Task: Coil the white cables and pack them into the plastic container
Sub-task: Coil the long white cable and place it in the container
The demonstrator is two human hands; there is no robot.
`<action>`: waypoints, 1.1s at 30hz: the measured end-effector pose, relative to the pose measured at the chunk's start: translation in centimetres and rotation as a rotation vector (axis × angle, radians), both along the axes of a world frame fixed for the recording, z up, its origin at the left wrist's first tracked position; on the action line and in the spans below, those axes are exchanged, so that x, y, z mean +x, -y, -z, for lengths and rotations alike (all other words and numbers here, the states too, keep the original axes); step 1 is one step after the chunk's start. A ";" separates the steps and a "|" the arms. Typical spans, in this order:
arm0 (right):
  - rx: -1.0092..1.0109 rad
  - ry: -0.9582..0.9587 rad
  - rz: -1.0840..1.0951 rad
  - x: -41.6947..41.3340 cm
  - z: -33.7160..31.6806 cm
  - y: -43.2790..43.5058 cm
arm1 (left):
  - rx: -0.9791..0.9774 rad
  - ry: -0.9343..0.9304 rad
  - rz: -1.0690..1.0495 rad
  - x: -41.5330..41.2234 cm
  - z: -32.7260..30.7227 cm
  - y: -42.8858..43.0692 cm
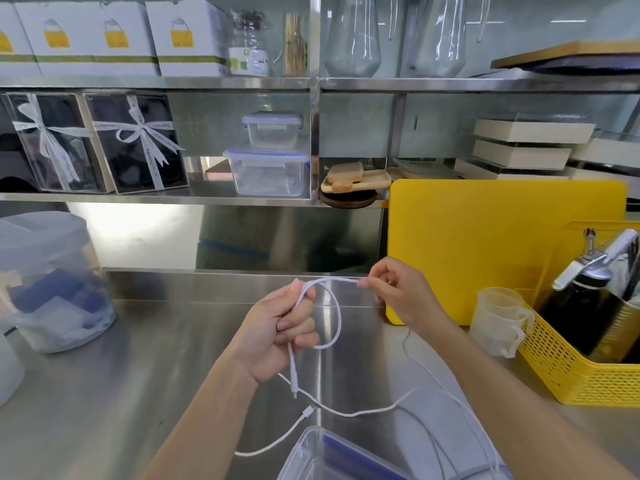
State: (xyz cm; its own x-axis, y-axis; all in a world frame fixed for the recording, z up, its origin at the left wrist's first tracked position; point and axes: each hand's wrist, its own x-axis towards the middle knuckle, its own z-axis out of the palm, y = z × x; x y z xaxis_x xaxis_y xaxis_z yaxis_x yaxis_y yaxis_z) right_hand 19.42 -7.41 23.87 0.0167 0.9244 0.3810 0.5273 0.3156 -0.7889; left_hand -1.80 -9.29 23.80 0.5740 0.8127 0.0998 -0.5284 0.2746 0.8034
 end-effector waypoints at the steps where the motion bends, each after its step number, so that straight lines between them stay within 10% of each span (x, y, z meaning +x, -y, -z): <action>1: -0.031 -0.050 -0.017 0.0 0.6 -0.1 | -0.017 0.049 -0.018 -0.2 -0.2 0.0; 10: -0.128 -0.114 -0.180 0.3 4.9 1.8 | -0.092 0.340 -0.238 -2.8 -1.9 -1.4; 16: 0.169 0.413 -0.067 0.8 6.0 3.2 | -0.085 0.380 -0.366 -4.9 -2.1 -2.4; 24: 0.608 0.478 0.142 1.4 2.8 3.1 | -0.071 0.311 -0.432 -4.6 -1.8 -2.8; 29: -0.092 0.967 -0.012 1.8 1.8 3.1 | 0.046 0.116 -0.442 -4.4 -2.0 -2.6; 33: -0.261 0.908 -0.347 -0.4 -0.3 4.5 | 0.180 -0.134 -0.368 -2.2 -1.6 -2.0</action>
State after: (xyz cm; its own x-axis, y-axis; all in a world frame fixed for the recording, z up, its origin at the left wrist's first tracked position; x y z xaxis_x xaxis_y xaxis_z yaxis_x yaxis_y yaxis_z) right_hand 19.05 -11.90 24.17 -0.4659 0.8792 -0.0993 0.8749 0.4410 -0.2004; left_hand -4.03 -7.30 25.45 0.2671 0.9422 0.2025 -0.4525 -0.0629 0.8895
